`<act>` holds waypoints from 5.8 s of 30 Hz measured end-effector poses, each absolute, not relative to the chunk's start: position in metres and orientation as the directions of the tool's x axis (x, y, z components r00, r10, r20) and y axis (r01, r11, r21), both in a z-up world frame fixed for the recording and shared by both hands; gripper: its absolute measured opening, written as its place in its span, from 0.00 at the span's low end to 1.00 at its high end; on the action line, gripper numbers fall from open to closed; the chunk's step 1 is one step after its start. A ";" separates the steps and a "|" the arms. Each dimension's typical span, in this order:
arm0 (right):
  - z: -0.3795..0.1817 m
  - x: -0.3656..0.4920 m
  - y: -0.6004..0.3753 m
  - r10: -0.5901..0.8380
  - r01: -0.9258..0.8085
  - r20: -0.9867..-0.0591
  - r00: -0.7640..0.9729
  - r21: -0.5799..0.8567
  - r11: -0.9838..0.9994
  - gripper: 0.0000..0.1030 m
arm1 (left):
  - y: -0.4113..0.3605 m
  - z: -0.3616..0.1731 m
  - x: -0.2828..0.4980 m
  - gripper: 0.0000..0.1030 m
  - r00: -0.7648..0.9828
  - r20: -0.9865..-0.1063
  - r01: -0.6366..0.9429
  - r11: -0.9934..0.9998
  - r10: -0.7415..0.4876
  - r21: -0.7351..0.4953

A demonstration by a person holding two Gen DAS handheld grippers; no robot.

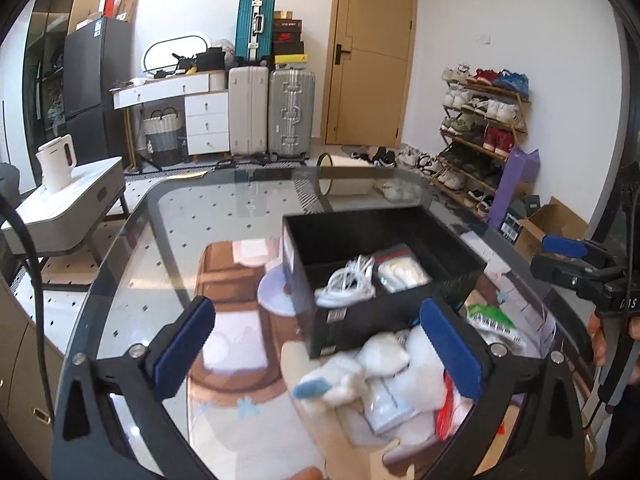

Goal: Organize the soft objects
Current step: 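Move the right tool to the green-and-white packet and grasp it, then grasp the white plush toy with the left tool while the right tool holds the packet, then lift the plush toy and packet and carry both over the black box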

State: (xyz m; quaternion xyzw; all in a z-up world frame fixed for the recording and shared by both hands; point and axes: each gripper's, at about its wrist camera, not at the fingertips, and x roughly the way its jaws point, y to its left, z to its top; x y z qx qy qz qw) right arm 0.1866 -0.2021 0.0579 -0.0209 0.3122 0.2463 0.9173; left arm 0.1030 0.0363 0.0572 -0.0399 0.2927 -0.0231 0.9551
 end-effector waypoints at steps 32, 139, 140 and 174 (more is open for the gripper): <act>-0.004 0.192 -0.219 0.418 -0.430 -0.710 0.567 0.178 0.885 0.99 | 0.038 0.003 0.094 1.00 0.744 -0.667 -0.033 0.997 -0.027 -0.077; -0.027 0.195 -0.211 0.599 -0.497 -0.668 0.441 0.374 0.783 0.34 | 0.037 -0.006 0.126 0.41 0.644 -0.731 0.099 0.972 -0.225 -0.213; -0.026 0.194 -0.211 0.599 -0.498 -0.666 0.444 0.373 0.783 0.34 | 0.038 -0.005 0.125 0.41 0.646 -0.729 0.099 0.972 -0.227 -0.214; 0.035 0.167 -0.211 0.645 -0.556 -0.519 0.561 0.341 0.758 0.34 | 0.071 0.056 0.075 0.41 0.790 -0.585 0.042 0.969 -0.181 -0.243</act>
